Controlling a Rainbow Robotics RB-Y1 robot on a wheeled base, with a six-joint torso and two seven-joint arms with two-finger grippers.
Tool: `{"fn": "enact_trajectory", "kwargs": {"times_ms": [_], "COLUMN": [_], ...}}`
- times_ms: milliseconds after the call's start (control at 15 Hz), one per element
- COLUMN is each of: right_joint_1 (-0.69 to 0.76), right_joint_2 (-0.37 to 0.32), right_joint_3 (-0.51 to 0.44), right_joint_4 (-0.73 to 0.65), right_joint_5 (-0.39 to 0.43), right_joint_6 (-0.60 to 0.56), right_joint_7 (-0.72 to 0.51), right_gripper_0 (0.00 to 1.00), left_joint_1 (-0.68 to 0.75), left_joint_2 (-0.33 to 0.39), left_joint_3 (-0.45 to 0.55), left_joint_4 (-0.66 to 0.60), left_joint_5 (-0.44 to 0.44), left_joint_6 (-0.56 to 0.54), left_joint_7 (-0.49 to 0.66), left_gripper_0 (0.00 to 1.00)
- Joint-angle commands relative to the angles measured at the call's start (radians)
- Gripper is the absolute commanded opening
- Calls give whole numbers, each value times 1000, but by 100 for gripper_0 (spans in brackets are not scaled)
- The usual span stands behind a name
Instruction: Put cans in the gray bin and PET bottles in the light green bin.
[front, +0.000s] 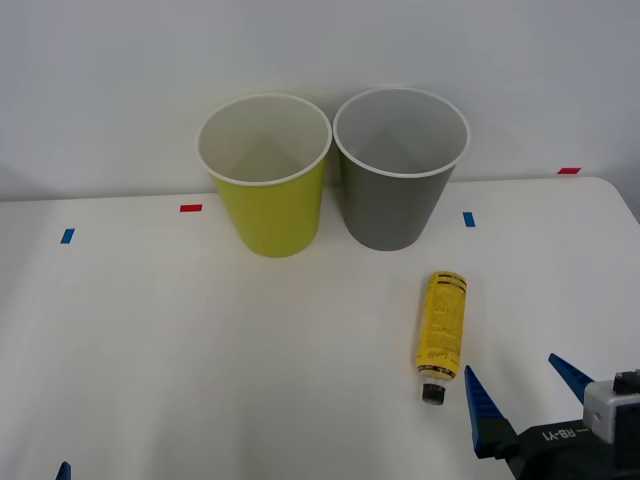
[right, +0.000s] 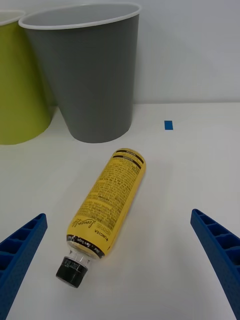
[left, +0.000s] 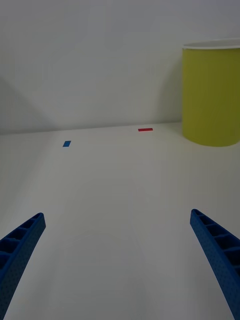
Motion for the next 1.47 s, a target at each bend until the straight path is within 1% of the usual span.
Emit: {"fn": "enact_trajectory", "kwargs": {"times_ms": [67,200,267,467,533,667,733,800,867,1000,1067,1133,1267,1400,1467], "right_joint_1": [-94,-158,-193,-316,-364,-436,-482,-518,-540,-554,-561,-577,-627,-684,-739], "right_joint_2": [12,39,50,71,84,96,105,119,139,182,208,231,271,292,303], "right_joint_3": [-15,-15,-15,-2,4,1,-1,-5,-5,11,30,36,31,18,1], "right_joint_4": [-47,-47,-49,-49,-51,-49,-49,-49,-49,-47,-32,-17,28,89,123], "right_joint_5": [-3,52,66,112,124,121,122,121,129,175,208,225,231,231,225], "right_joint_6": [163,262,314,498,582,716,811,881,926,956,956,955,956,970,1022], "right_joint_7": [-36,-53,-62,-180,-226,-257,-260,-260,-251,-235,-228,-218,-198,-177,-163], "right_gripper_0": [100,100,100,100,100,100,100,100,100,100,100,100,100,100,100], "left_joint_1": [0,0,0,0,0,0,0,0,0,0,0,0,0,0,0], "left_joint_2": [0,0,0,0,0,0,0,0,0,0,0,0,0,0,0], "left_joint_3": [0,0,0,0,0,0,0,0,0,0,0,0,0,0,0], "left_joint_4": [0,0,0,0,0,0,0,0,0,0,0,0,0,0,0], "left_joint_5": [0,0,0,0,0,0,0,0,0,0,0,0,0,0,0], "left_joint_6": [0,0,0,0,0,0,0,0,0,0,0,0,0,0,0], "left_joint_7": [0,0,0,0,0,0,0,0,0,0,0,0,0,0,0], "left_gripper_0": [100,100,100,100,100,100,100,100,100,100,100,100,100,100,100]}}
